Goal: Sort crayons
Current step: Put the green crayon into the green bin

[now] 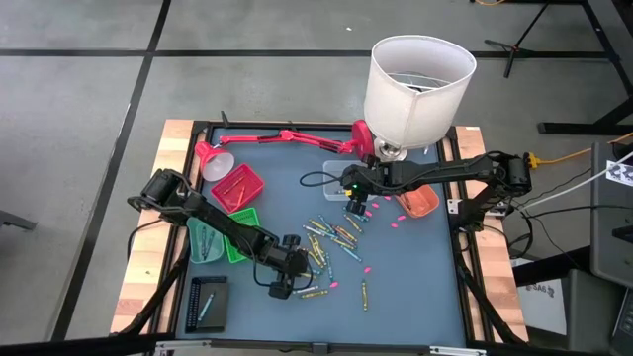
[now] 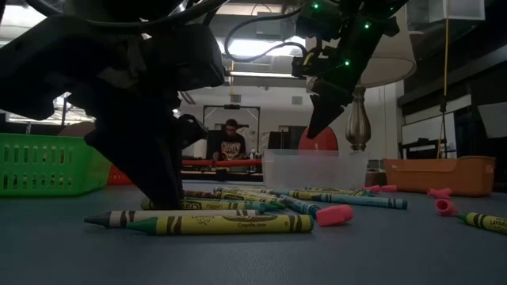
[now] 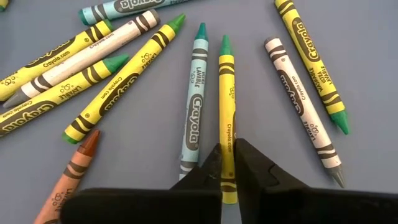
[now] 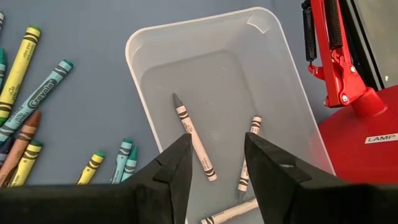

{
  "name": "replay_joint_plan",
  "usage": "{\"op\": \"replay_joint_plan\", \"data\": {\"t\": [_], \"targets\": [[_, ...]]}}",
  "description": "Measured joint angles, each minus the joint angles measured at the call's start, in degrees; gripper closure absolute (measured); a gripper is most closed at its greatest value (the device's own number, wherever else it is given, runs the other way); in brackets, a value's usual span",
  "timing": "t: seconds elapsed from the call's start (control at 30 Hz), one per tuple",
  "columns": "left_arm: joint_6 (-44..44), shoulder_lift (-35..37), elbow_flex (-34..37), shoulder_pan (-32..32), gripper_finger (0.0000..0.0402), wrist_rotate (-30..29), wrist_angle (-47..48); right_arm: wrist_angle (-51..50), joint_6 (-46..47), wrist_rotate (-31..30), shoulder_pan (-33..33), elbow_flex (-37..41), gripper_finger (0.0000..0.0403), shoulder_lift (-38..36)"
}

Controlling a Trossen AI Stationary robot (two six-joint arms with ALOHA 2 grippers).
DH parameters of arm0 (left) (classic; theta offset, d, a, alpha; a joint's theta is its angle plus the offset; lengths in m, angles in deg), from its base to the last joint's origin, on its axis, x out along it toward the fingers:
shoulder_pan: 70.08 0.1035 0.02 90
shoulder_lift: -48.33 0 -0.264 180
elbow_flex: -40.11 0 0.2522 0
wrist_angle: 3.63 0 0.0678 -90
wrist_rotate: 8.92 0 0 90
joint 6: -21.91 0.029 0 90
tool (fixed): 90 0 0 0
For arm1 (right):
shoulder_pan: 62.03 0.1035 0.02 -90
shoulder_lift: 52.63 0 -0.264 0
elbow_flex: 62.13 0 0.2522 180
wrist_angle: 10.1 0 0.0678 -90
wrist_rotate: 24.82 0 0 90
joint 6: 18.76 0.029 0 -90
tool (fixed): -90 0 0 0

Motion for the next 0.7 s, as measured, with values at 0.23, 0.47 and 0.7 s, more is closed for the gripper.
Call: {"op": "replay_joint_plan", "data": {"t": [0.23, 0.47, 0.7], "targets": [[0.03, 1.31, 0.14, 0.04, 0.0400, 0.25, 0.61, 0.02, 0.02, -0.02, 0.00, 0.00, 0.0258, 0.00], [0.04, 6.66, 0.31, 0.00, 0.0401, 0.41, 4.21, 0.04, 0.02, -0.01, 0.00, 0.00, 0.0258, 0.00], [-0.09, 13.79, 0.20, 0.02, 0.0400, -0.03, 10.64, 0.02, 0.02, 0.02, 0.01, 0.00, 0.0258, 0.00]]}}
